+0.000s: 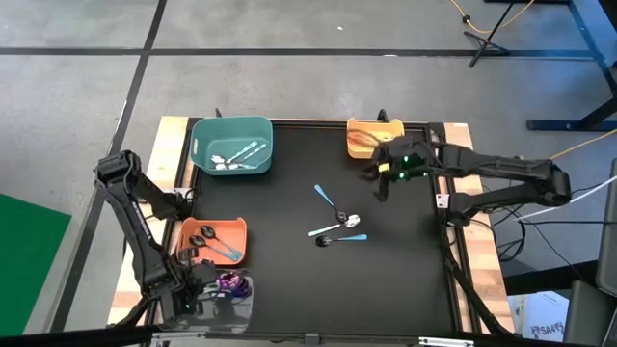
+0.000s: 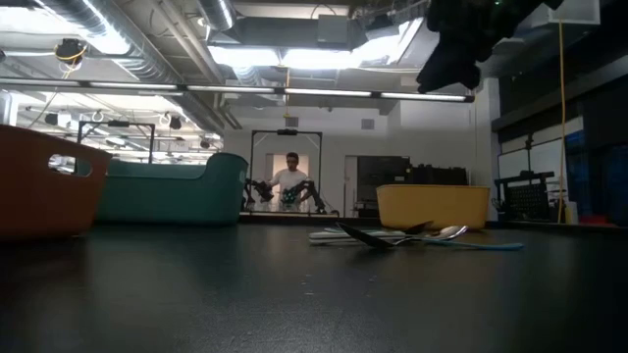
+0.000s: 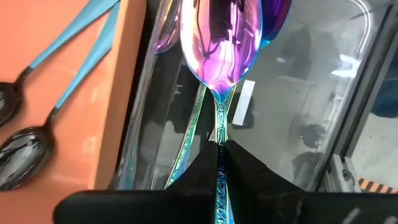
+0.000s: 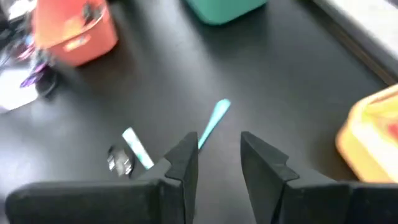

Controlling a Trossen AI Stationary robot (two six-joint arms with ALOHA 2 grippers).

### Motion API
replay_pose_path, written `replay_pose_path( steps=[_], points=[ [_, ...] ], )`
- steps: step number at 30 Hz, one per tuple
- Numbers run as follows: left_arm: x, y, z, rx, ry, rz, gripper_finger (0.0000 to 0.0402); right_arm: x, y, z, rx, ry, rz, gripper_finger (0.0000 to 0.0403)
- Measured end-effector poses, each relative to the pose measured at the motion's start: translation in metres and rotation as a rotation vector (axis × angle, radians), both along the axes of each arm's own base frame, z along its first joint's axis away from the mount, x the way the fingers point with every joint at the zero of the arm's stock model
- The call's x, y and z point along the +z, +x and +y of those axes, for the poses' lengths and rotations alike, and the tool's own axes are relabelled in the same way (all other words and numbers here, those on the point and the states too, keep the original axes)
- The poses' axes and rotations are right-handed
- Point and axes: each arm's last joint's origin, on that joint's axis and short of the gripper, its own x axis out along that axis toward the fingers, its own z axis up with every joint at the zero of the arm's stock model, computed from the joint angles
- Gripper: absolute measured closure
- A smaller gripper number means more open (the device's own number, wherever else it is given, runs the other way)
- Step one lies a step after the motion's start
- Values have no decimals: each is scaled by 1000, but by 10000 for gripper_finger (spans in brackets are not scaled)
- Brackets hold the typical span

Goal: Sort silverware by color (type)
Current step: Put the violet spoon into the transparent bin, then put the light blue spoon into the orange bin

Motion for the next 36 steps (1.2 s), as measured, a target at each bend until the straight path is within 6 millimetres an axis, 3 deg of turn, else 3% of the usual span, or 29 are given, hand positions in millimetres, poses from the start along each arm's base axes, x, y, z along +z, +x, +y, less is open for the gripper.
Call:
replay_pose_path(
  steps=[6, 17, 26, 36],
  points=[
    [-10, 0, -1, -2, -47, -6, 386, -16, 5, 28, 129, 0, -1, 297],
    [-12, 0, -1, 1, -55, 5, 332, -40, 4, 67, 302, 1, -1, 297],
    [-12, 0, -1, 3, -55, 6, 320, -56, 2, 83, 311, 71, 56, 297],
    [-12, -1, -1, -6, -60, 18, 320, -76, 19, 95, 344, 66, 109, 297]
  ],
)
